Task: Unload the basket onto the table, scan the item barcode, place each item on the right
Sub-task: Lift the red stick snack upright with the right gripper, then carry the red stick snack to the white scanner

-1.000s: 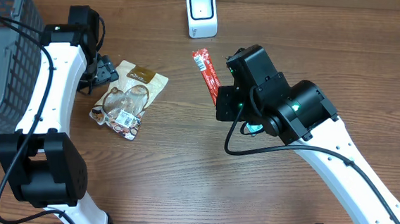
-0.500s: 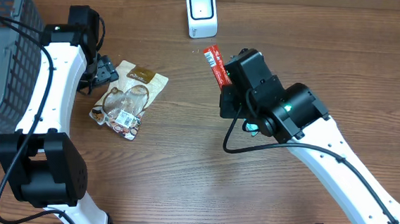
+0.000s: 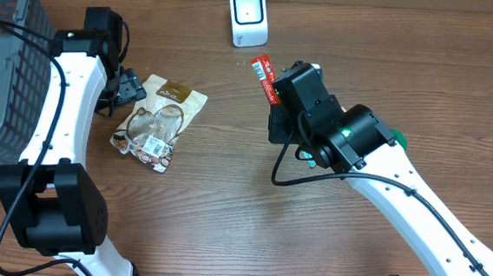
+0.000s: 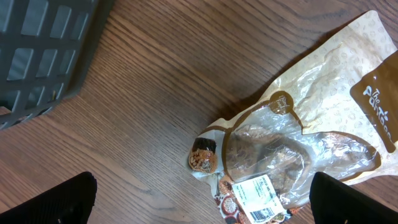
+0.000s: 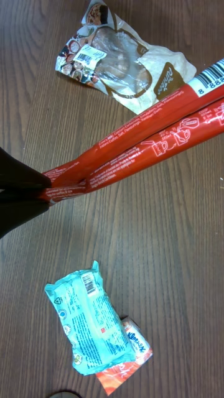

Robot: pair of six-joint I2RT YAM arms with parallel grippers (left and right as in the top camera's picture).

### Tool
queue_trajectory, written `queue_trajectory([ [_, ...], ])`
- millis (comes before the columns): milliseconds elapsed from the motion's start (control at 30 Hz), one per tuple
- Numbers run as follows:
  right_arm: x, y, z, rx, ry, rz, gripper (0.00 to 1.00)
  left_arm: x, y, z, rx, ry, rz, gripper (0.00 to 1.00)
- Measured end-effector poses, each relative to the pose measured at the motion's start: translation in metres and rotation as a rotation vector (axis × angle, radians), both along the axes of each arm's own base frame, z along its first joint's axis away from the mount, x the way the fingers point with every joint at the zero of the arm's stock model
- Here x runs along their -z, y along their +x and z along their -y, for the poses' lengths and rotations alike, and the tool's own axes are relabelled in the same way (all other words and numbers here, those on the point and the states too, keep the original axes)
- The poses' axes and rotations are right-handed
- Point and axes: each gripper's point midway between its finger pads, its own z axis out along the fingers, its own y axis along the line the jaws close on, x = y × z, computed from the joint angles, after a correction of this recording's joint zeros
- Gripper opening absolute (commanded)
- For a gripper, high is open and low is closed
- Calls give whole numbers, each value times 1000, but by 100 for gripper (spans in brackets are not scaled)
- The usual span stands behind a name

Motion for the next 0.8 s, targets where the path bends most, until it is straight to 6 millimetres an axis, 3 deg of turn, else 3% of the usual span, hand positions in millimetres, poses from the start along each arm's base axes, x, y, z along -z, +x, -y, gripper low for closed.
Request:
queue_trajectory([
  [533, -1, 1, -1, -6, 0, 7, 4, 0, 0, 0, 0, 0, 0, 100],
  [800, 1, 11, -9, -127, -57, 59, 4, 0, 0, 0, 0, 0, 0, 100],
])
